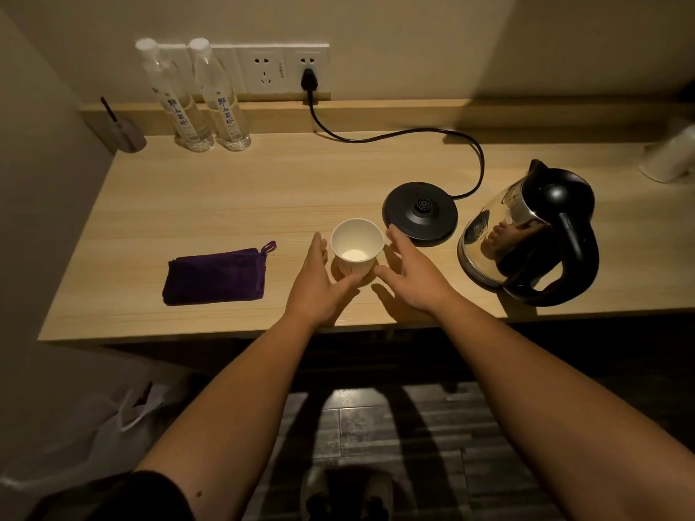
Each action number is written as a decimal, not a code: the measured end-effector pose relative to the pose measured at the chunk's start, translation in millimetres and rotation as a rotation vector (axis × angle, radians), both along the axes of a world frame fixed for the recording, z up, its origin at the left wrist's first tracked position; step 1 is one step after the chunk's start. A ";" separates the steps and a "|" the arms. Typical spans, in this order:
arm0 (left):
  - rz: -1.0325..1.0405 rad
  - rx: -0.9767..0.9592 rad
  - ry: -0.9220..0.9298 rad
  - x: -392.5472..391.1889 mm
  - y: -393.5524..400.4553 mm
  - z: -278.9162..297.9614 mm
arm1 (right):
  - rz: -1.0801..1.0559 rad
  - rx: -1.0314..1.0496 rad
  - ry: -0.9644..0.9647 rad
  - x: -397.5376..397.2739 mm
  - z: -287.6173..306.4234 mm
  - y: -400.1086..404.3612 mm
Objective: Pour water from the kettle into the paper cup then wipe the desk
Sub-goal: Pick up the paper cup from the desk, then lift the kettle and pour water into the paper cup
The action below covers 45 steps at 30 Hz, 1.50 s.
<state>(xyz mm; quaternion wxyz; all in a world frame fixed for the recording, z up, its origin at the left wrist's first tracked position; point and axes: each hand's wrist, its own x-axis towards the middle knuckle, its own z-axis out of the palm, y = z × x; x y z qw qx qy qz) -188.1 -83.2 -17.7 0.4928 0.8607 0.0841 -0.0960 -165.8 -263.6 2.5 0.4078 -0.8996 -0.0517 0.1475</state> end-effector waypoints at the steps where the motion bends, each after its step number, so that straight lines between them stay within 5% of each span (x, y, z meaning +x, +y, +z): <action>1: -0.004 -0.004 0.004 1.8 0.9 -1.7 | -0.004 -0.037 -0.037 -2.3 3.2 -3.7; 13: -0.013 -0.112 -0.029 13.1 -10.9 3.1 | 0.053 -0.431 -0.582 -27.0 74.4 -54.4; 18: -0.008 -0.117 -0.029 9.3 -13.2 0.7 | -0.203 -0.552 -0.710 -38.1 90.8 -94.6; 22: -0.009 -0.088 -0.029 10.4 -12.0 0.1 | -0.474 -0.611 -0.619 -50.4 88.0 -122.5; 33: -0.025 -0.051 -0.019 13.2 -8.3 -8.0 | -0.941 0.118 -0.310 -55.3 73.8 -120.5; 45: -0.018 -0.112 -0.007 8.4 -10.1 6.6 | -0.721 0.135 -0.377 -66.3 100.6 -118.8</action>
